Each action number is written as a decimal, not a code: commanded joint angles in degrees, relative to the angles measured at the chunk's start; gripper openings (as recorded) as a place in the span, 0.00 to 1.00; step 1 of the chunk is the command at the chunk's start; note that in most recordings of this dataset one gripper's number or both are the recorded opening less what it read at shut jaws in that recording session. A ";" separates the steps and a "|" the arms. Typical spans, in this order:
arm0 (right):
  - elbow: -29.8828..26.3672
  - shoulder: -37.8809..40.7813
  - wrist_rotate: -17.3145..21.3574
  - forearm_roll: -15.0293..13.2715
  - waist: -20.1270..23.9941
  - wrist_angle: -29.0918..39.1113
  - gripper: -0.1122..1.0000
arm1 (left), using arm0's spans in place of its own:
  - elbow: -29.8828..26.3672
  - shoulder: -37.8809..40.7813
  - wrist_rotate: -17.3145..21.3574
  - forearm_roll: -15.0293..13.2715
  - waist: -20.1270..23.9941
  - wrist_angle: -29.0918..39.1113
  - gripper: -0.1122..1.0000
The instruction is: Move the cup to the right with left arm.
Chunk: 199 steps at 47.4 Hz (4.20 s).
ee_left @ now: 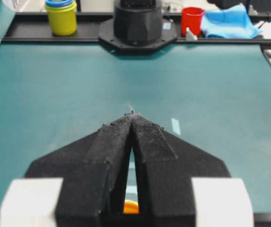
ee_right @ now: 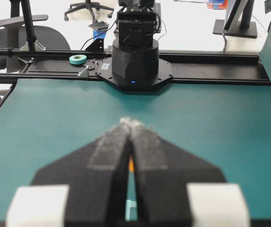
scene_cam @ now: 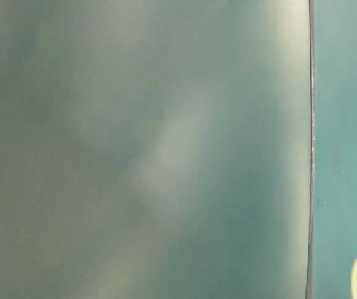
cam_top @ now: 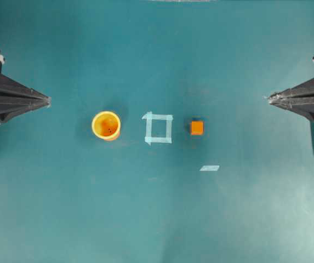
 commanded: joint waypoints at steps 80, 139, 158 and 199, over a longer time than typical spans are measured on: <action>-2.90 -0.18 0.09 0.18 0.00 0.35 0.10 | 6.50 30.67 0.09 0.26 1.76 -16.96 0.80; -3.69 -0.53 0.00 0.18 0.00 1.85 0.10 | -2.99 59.77 0.44 0.26 2.20 -32.43 0.75; -4.13 -0.53 0.09 0.09 0.00 2.02 0.10 | -3.52 57.48 0.18 0.26 1.14 -31.90 0.68; -4.66 -0.62 0.00 0.09 0.00 2.72 0.10 | -26.37 64.78 0.44 0.88 1.05 -20.13 0.68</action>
